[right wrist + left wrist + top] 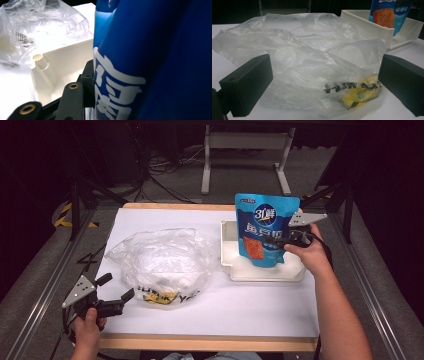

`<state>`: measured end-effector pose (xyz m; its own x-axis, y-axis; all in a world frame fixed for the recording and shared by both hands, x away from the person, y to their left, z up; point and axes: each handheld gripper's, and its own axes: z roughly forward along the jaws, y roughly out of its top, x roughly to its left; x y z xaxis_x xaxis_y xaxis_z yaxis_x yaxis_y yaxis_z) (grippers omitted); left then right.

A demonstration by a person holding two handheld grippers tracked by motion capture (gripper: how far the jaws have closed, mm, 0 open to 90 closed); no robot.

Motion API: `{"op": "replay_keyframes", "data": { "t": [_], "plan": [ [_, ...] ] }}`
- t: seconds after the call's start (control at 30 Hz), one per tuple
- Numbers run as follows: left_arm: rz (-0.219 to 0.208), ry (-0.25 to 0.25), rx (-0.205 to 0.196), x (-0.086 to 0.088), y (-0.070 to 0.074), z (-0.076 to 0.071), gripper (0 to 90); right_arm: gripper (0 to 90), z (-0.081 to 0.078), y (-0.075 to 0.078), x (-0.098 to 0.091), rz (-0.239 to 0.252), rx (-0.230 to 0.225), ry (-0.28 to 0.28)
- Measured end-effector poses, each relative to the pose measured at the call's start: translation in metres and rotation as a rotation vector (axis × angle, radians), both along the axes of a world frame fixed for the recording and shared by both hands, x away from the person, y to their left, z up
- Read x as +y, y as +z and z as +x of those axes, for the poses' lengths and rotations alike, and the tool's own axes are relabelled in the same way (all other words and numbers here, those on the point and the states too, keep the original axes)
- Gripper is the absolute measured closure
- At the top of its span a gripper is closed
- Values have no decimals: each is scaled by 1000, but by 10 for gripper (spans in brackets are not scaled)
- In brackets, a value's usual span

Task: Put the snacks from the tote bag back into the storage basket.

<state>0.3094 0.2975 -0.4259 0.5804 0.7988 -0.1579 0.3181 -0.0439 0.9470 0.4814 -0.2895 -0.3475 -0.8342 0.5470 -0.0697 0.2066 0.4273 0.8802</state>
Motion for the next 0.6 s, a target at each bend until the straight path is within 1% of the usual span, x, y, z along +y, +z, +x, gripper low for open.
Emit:
{"op": "replay_keyframes", "data": {
  "t": [0.1,0.2,0.27,0.47,0.53,0.6],
  "plan": [
    [3,-4,1,0,0,0,3,570,1,-1,-2,-2,-2,8],
    [1,-2,1,0,0,0,3,557,2,-2,-6,-23,-5,21],
    [2,-2,1,0,0,0,3,552,3,-3,-8,-29,3,23],
    [3,-4,2,-1,0,0,3,542,4,-5,-15,-21,2,38],
    [-1,-1,-3,-1,0,0,3,531,4,-6,-16,-24,-2,45],
    [4,-4,3,-1,0,0,3,511,4,-6,-18,-33,1,44]
  ]
}}
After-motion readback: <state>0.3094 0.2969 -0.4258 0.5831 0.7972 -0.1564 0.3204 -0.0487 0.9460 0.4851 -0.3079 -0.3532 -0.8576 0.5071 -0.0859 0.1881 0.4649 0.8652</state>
